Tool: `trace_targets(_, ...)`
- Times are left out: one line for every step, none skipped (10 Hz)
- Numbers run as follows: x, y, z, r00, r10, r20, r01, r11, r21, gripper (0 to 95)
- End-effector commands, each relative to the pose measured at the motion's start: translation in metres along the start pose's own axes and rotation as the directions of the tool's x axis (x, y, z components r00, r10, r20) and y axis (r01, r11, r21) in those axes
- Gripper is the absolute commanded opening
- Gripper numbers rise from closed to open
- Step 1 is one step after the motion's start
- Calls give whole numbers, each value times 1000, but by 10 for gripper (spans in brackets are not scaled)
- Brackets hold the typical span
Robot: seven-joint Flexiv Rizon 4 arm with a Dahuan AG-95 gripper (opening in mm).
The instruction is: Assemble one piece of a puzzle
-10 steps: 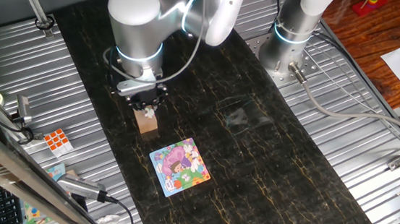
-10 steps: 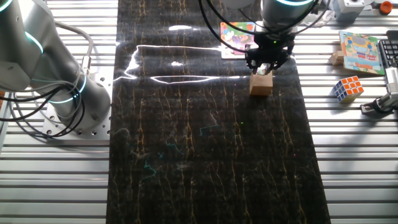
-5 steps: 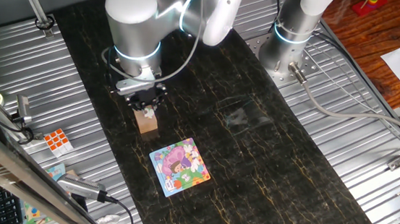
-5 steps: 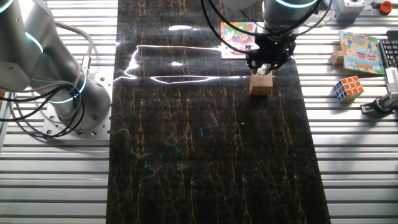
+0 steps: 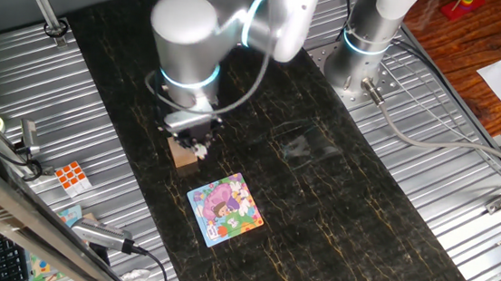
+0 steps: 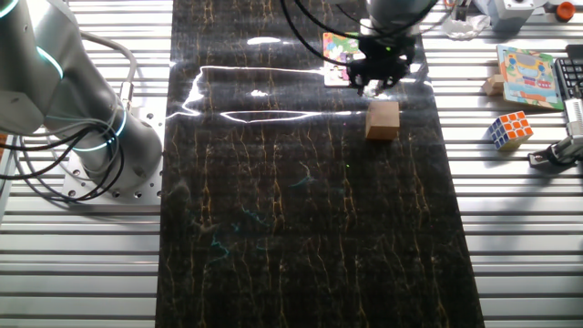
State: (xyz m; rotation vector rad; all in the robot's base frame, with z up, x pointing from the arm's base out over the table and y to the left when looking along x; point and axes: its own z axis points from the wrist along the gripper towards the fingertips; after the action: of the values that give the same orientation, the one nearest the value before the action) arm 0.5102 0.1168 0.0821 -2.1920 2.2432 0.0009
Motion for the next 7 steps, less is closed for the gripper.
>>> trace_targets(-11, 6, 8, 1000, 17, -6, -17, 1000, 6, 0)
trace_targets(-19, 9, 13, 1000, 20, -12, -20, 1000, 7, 0)
trace_targets(-23, 12, 17, 1000, 25, -13, -25, 1000, 8, 0)
trace_targets(-29, 17, 23, 999, 45, -16, -44, 999, 10, 0)
trace_targets(-35, 22, 28, 998, 52, -19, -52, 999, 14, 0)
trace_targets(-39, 26, 33, 998, 59, -20, -58, 998, 17, 0)
trace_targets(-43, 30, 37, 998, 62, -20, -61, 998, 19, 0)
